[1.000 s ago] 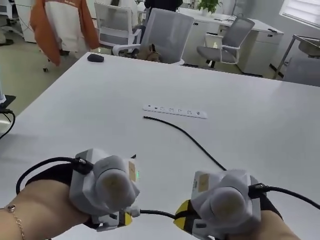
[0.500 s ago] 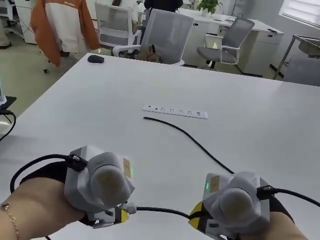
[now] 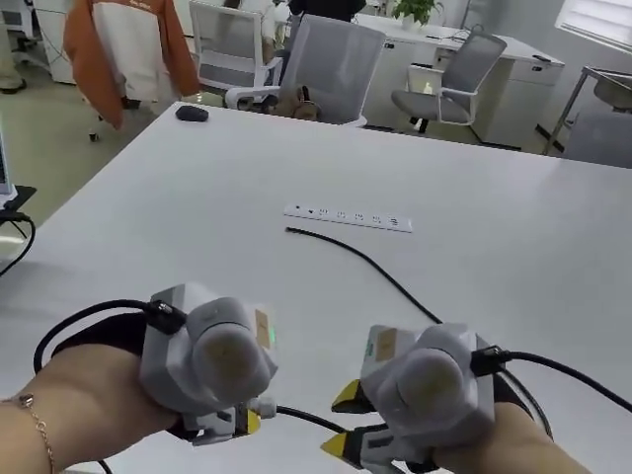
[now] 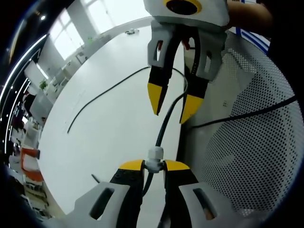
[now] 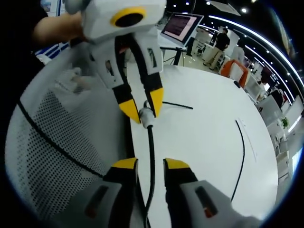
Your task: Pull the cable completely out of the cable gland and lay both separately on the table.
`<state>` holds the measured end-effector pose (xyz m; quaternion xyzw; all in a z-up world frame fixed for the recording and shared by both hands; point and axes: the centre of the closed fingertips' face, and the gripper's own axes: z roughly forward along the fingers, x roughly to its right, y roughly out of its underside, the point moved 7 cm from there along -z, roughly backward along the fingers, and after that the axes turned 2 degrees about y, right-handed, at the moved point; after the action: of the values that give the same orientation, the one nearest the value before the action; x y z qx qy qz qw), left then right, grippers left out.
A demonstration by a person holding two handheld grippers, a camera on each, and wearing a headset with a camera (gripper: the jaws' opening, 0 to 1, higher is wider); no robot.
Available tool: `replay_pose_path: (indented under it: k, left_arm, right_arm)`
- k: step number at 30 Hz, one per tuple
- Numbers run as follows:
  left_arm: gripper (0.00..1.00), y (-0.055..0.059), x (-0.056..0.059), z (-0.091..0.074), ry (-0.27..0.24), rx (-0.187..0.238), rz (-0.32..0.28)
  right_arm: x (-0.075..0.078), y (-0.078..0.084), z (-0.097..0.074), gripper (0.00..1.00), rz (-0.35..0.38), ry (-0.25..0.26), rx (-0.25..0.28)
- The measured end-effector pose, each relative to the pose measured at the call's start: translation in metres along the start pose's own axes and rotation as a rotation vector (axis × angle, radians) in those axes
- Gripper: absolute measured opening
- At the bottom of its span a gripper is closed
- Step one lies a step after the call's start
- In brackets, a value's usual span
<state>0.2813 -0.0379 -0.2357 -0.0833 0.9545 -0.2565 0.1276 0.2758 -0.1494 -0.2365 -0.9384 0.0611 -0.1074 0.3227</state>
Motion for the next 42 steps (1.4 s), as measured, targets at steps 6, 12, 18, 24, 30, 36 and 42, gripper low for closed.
replay_pose_path:
  k: [6,12,18,24,30,36,42]
  left_arm:
    - [0.17,-0.005,0.002,0.0,0.001,0.005,0.012]
    - [0.17,-0.005,0.005,0.0,0.009,0.016,0.008]
    - [0.17,-0.007,0.006,0.0,0.013,0.027,0.005]
    - [0.17,-0.004,0.003,-0.001,0.007,0.016,0.006]
    - [0.17,-0.001,0.001,-0.003,0.0,0.01,0.001]
    - [0.17,0.001,-0.001,-0.005,-0.004,0.007,-0.003]
    - [0.17,0.005,-0.004,-0.008,-0.016,0.01,-0.016]
  right_arm:
    - [-0.004,-0.006,0.012,0.08,-0.055,-0.018,-0.037]
    - [0.0,-0.003,0.011,0.03,-0.057,-0.013,-0.043]
    - [0.0,-0.001,0.008,0.02,-0.046,-0.008,-0.032]
    - [0.004,0.01,0.004,0.02,-0.044,0.011,-0.064]
    - [0.008,0.018,-0.001,0.02,-0.025,0.027,-0.071]
    - [0.012,0.029,-0.005,0.02,-0.011,0.038,-0.093]
    - [0.017,0.033,-0.008,0.02,-0.008,0.051,-0.106]
